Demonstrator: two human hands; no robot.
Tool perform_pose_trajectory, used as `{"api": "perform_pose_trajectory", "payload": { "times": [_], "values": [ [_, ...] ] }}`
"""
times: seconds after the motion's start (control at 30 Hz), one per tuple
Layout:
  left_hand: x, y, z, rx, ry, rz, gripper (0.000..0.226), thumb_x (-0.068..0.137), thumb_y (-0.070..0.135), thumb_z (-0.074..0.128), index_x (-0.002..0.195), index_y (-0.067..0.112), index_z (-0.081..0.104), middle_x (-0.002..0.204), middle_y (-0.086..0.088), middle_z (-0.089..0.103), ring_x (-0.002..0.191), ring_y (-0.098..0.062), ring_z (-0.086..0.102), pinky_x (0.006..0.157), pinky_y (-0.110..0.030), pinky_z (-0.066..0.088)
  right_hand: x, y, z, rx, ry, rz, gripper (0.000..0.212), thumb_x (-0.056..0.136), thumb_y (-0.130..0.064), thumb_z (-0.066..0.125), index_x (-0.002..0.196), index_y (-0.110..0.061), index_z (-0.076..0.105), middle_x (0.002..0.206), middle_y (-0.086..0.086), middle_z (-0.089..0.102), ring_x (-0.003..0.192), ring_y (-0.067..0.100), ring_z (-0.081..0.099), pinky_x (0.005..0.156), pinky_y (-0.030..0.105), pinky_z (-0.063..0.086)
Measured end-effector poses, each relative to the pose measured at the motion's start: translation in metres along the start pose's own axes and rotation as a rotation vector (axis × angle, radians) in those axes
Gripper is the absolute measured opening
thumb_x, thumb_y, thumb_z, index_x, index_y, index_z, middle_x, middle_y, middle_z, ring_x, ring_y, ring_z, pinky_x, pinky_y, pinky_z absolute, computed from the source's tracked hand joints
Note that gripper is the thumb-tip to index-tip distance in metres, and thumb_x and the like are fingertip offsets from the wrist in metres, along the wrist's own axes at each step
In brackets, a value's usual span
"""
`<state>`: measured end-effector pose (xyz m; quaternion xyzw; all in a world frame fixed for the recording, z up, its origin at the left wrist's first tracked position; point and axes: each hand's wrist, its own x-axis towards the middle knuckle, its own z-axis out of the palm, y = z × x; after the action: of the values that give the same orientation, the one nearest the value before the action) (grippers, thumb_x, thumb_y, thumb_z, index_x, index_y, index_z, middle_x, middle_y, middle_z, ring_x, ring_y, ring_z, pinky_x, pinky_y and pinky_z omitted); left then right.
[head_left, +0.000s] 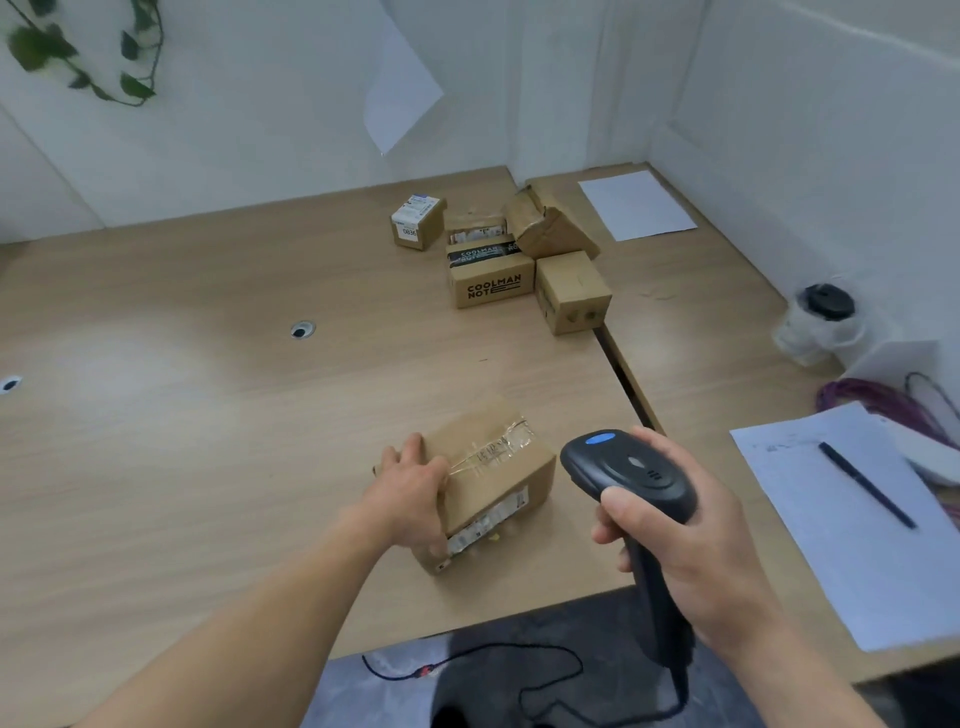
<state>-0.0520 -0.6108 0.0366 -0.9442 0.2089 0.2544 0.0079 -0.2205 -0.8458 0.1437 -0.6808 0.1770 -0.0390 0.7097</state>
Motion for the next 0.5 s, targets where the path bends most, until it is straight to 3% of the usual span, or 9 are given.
{"api": "perform_pose_trajectory", "payload": {
  "times": [0.17, 0.27, 0.37, 0.5],
  "values": [
    [-0.001, 0.005, 0.006, -0.093, 0.064, -0.053, 0.09, 0.047, 0.048, 0.088, 0.118, 0.019, 0.042, 0.145, -0.009, 0.021, 0.123, -0.032, 0.034, 0.1, -0.041, 0.046, -0.014, 0.005, -0.018, 0.015, -0.059, -0.005, 0.083, 0.059, -0.043, 0.081, 0.136, -0.024, 0.057, 0.081, 0.009, 0.073, 0.07, 0.025, 0.07, 0.053, 0.032, 0.052],
    [-0.01, 0.004, -0.001, -0.312, 0.12, -0.127, 0.088, 0.052, 0.043, 0.086, 0.125, 0.021, 0.041, 0.136, -0.006, 0.031, 0.115, -0.027, 0.044, 0.091, -0.033, 0.047, -0.018, 0.006, -0.019, -0.006, -0.148, -0.017, 0.081, 0.058, -0.041, 0.082, 0.134, -0.029, 0.057, 0.082, 0.008, 0.074, 0.07, 0.023, 0.07, 0.054, 0.033, 0.053],
    [-0.028, -0.007, -0.021, -0.491, 0.14, -0.21, 0.089, 0.06, 0.036, 0.087, 0.134, 0.026, 0.04, 0.132, -0.004, 0.033, 0.112, -0.027, 0.049, 0.091, -0.033, 0.047, -0.019, 0.007, -0.011, -0.047, -0.225, -0.036, 0.079, 0.054, -0.044, 0.082, 0.129, -0.034, 0.06, 0.084, 0.001, 0.076, 0.073, 0.013, 0.071, 0.058, 0.023, 0.054],
    [-0.065, -0.037, -0.059, -0.628, 0.076, -0.248, 0.098, 0.047, 0.042, 0.082, 0.138, 0.034, 0.045, 0.13, -0.007, 0.043, 0.111, -0.025, 0.053, 0.091, -0.036, 0.053, -0.021, 0.004, 0.013, -0.102, -0.347, -0.079, 0.081, 0.052, -0.049, 0.084, 0.128, -0.037, 0.059, 0.104, -0.006, 0.077, 0.087, 0.014, 0.075, 0.063, 0.015, 0.052]
  ]
}}
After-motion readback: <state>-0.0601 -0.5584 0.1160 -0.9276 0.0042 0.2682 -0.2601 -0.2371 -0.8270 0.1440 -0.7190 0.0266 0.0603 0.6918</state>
